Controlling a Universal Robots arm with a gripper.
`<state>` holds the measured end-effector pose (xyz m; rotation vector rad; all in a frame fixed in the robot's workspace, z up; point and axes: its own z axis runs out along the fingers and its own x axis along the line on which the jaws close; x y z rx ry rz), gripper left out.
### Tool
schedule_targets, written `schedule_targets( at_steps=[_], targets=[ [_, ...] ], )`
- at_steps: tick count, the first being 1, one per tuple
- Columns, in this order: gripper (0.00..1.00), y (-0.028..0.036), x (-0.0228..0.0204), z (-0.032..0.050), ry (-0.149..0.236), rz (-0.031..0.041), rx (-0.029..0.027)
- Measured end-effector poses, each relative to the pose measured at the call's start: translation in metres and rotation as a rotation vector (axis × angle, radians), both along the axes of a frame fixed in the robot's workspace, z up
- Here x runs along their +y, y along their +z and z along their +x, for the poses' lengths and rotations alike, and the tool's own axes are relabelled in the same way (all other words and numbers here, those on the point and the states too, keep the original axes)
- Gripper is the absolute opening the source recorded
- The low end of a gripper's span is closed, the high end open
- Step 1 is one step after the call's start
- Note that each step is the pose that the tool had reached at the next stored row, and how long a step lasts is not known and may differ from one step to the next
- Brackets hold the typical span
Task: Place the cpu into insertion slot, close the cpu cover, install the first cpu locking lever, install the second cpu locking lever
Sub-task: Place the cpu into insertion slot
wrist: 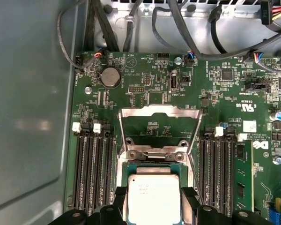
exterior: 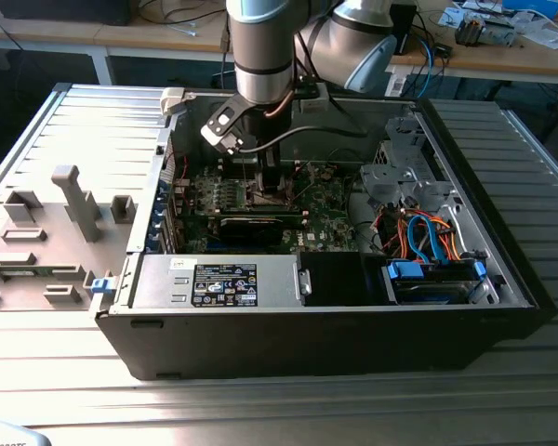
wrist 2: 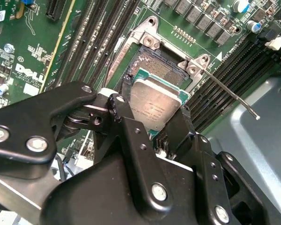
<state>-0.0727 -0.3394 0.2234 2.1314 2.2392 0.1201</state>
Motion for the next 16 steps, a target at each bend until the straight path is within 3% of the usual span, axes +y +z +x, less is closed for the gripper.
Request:
schedule_targets(
  at_steps=[7, 11, 16],
  targets=[
    [0.54, -0.0053, 0.0, -0.0006, 0.0, -0.0001, 0.0001],
    [0.54, -0.0076, 0.0, -0.0008, -0.006, -0.0066, 0.0],
    [0.54, -0.0122, -0.0001, -0.0017, -0.011, -0.0068, 0.0]
  ],
)
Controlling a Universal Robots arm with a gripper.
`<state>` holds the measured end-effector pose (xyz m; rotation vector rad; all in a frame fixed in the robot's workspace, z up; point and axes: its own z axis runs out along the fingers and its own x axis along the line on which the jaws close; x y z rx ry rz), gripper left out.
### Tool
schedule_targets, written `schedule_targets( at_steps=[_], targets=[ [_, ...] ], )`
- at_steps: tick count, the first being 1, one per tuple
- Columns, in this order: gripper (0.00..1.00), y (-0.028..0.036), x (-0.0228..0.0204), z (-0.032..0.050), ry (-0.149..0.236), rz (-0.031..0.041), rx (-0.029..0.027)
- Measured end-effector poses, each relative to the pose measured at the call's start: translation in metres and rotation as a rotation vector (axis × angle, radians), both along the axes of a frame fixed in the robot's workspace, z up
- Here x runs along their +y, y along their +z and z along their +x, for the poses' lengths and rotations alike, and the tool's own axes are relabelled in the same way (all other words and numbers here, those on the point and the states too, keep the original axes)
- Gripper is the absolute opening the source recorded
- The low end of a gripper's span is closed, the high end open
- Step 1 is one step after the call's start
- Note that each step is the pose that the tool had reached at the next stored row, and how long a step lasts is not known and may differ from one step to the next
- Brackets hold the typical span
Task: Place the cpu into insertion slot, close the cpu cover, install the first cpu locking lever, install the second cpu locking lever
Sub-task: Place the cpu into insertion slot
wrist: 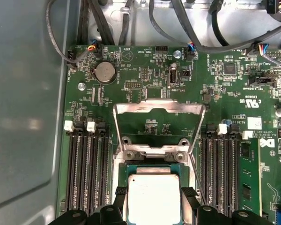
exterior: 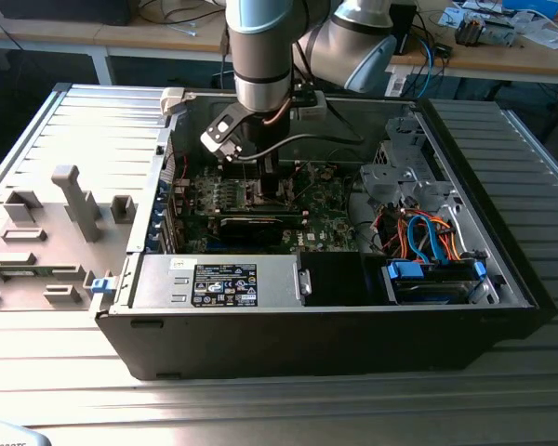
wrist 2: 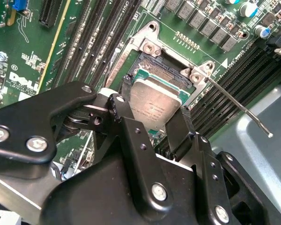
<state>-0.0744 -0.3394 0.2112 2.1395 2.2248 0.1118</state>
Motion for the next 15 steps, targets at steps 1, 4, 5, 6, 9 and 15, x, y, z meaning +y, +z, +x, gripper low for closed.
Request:
schedule_targets(
  at_steps=[1, 4, 5, 6, 9, 15],
  targets=[
    [0.54, -0.0005, 0.0, -0.0002, 0.0, 0.0, 0.0],
    [0.54, -0.0024, 0.0, -0.0007, -0.002, 0.0001, 0.0],
    [0.54, -0.0028, 0.0, -0.0007, -0.003, 0.0, 0.0],
    [0.54, -0.0034, 0.0, -0.0008, -0.005, 0.0, -0.0001],
    [0.54, -0.005, 0.0, -0.0008, -0.01, 0.0, -0.0001],
    [0.54, -0.0086, 0.0, -0.0021, -0.016, -0.0001, 0.0]
  ],
)
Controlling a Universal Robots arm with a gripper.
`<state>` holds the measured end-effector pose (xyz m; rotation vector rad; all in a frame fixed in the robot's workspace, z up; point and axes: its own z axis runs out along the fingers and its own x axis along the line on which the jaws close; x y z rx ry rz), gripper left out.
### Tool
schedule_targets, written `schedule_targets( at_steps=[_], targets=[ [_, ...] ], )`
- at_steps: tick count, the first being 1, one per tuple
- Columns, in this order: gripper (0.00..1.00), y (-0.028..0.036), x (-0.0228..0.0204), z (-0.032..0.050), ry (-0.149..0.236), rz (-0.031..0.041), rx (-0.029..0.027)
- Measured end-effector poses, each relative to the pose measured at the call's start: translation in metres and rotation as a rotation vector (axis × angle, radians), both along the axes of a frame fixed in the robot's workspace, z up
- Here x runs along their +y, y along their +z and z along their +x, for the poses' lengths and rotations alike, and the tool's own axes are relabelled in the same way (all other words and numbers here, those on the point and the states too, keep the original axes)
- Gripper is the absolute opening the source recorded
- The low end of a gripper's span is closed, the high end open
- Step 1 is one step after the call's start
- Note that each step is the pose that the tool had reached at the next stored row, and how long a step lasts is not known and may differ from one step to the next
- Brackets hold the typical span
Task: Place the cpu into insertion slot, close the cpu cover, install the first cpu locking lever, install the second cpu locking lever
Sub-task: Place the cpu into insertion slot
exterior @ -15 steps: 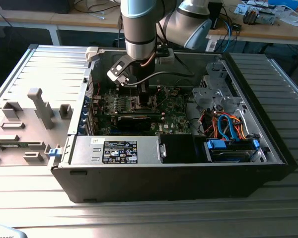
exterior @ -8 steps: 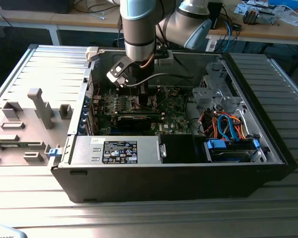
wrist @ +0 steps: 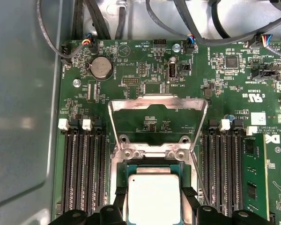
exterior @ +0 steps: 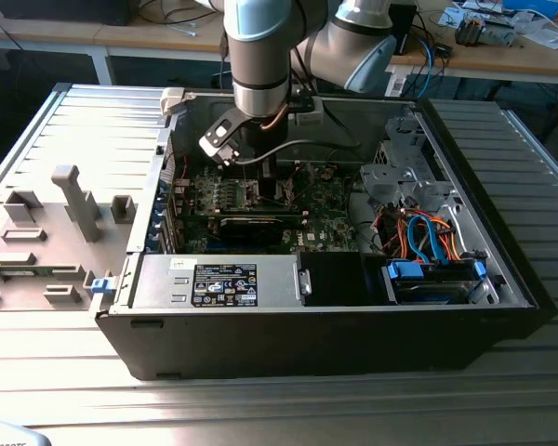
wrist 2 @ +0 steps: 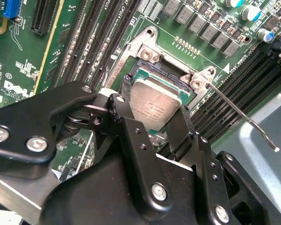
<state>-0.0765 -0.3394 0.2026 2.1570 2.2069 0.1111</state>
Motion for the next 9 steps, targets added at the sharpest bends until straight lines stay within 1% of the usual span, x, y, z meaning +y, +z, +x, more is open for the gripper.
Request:
schedule_targets(
  at_steps=[9],
  targets=[
    [0.54, -0.0016, 0.0, -0.0001, -0.003, 0.0, 0.0]
  ],
)
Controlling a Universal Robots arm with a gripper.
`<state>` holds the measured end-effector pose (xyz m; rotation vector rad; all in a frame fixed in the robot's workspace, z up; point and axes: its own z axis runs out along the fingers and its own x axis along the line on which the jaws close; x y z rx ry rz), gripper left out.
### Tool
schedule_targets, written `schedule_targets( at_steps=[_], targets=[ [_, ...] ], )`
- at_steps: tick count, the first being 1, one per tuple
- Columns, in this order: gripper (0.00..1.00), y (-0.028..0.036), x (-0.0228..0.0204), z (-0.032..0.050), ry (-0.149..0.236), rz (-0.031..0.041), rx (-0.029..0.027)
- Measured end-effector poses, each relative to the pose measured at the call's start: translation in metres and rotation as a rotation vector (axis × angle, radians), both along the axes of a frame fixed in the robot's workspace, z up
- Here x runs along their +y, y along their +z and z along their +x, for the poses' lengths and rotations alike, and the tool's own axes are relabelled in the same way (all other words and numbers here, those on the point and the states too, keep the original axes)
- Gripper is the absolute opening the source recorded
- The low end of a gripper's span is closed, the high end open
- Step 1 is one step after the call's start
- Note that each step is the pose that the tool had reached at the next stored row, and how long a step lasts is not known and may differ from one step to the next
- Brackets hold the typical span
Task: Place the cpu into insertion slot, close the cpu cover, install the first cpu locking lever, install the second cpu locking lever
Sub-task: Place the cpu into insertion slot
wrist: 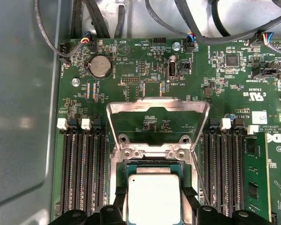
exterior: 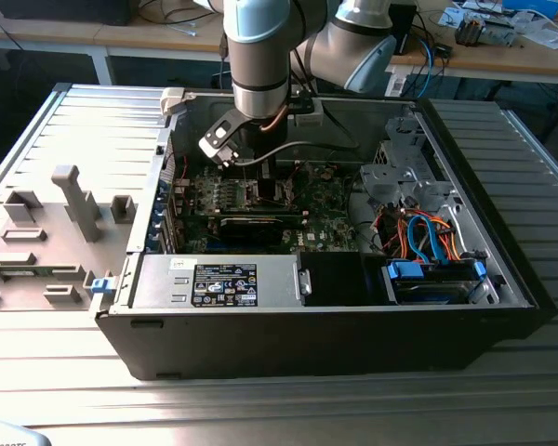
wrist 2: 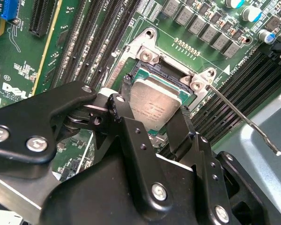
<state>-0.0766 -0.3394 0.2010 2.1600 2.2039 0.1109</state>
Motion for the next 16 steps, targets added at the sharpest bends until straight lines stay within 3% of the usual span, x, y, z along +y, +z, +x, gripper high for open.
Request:
schedule_targets(
  at_steps=[13, 16],
  targets=[
    [0.54, -0.0004, 0.0, 0.0003, 0.0, 0.0002, 0.0],
    [0.62, -0.0004, 0.0, 0.0003, 0.0, 0.0001, 0.0]
  ],
)
